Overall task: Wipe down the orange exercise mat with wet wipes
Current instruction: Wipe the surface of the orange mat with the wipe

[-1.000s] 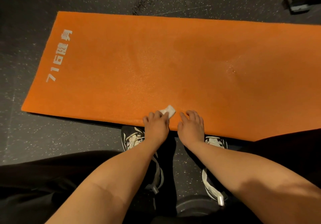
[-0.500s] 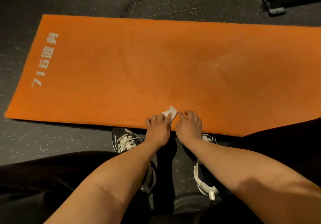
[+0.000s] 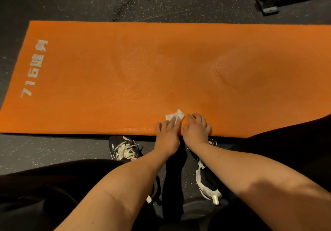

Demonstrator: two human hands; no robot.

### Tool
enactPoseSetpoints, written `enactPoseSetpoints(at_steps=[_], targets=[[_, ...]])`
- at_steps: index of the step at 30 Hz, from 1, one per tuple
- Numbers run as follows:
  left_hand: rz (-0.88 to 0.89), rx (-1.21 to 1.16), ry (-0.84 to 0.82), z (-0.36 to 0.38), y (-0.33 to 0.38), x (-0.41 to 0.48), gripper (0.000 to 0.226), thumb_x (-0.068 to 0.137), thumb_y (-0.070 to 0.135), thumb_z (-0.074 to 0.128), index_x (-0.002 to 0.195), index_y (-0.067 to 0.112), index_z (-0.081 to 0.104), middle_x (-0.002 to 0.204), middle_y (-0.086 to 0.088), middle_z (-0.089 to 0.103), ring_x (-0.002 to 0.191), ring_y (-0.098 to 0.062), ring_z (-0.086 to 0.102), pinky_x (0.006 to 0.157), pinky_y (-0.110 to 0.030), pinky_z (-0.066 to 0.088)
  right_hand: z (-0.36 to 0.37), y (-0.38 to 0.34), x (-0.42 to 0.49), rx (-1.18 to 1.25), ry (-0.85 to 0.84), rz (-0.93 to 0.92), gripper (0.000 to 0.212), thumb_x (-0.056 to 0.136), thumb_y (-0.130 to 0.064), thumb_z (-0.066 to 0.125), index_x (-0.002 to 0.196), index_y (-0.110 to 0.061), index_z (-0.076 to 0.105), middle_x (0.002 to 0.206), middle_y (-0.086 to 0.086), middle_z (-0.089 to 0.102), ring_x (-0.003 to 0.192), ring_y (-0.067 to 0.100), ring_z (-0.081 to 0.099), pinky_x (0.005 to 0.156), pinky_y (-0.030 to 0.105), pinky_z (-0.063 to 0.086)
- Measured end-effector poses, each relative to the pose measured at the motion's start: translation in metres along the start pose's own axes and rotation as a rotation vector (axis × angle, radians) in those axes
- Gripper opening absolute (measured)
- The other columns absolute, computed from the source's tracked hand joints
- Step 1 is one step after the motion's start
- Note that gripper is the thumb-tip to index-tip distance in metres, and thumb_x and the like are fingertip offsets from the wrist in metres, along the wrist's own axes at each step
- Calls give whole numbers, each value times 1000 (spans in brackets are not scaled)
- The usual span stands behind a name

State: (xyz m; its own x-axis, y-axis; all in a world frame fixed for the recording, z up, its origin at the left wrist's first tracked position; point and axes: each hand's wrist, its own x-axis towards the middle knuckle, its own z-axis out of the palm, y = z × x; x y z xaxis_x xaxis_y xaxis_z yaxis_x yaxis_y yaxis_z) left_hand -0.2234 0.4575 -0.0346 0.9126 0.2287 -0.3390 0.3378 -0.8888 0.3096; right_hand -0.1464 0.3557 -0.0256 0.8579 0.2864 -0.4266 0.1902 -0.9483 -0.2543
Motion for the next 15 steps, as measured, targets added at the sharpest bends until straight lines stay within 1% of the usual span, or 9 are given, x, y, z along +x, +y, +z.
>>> enactPoseSetpoints(at_steps=[2, 4, 8, 10, 12, 15], targets=[[44, 46, -26, 0, -2, -2, 71, 92, 16, 47, 158, 21, 24, 166, -5, 21, 139, -30, 30, 112, -51, 18, 0, 1, -3, -10, -5, -6, 49, 105, -29, 36, 154, -25, 35, 159, 0, 28, 148, 20, 16, 113, 41, 16], [25, 111, -36, -5, -13, -1, 70, 92, 17, 48, 157, 21, 23, 166, -6, 18, 141, -30, 28, 114, -54, 15, 1, 0, -4, -36, -32, -18, 51, 106, -30, 35, 156, -24, 31, 161, 0, 25, 149, 21, 14, 114, 42, 16], [-287, 69, -14, -18, -45, 3, 60, 97, 23, 43, 153, 18, 23, 166, -10, 14, 142, -34, 27, 116, -59, 14, -1, 0, -3, -60, -65, -31, 51, 106, -30, 33, 157, -22, 28, 162, 2, 22, 149, 22, 12, 114, 43, 17], [-339, 43, -24, -19, -50, 3, 55, 99, 25, 39, 151, 17, 25, 166, -10, 14, 140, -34, 28, 114, -58, 15, -3, 0, -3, -61, -76, -33, 52, 106, -30, 33, 157, -21, 27, 162, 2, 21, 150, 22, 12, 113, 43, 17], [-317, 12, -18, -19, -43, 4, 51, 99, 24, 38, 149, 16, 29, 165, -10, 19, 137, -34, 31, 113, -56, 17, -1, 0, -2, -57, -79, -35, 52, 106, -31, 33, 157, -22, 27, 162, 2, 21, 149, 22, 12, 113, 44, 17], [-151, 13, -48, -15, -13, 2, 58, 94, 19, 44, 150, 16, 28, 165, -9, 20, 135, -33, 33, 112, -54, 20, 0, 2, -1, -8, -59, -19, 50, 107, -31, 34, 156, -24, 31, 161, 0, 25, 149, 20, 14, 114, 43, 16]])
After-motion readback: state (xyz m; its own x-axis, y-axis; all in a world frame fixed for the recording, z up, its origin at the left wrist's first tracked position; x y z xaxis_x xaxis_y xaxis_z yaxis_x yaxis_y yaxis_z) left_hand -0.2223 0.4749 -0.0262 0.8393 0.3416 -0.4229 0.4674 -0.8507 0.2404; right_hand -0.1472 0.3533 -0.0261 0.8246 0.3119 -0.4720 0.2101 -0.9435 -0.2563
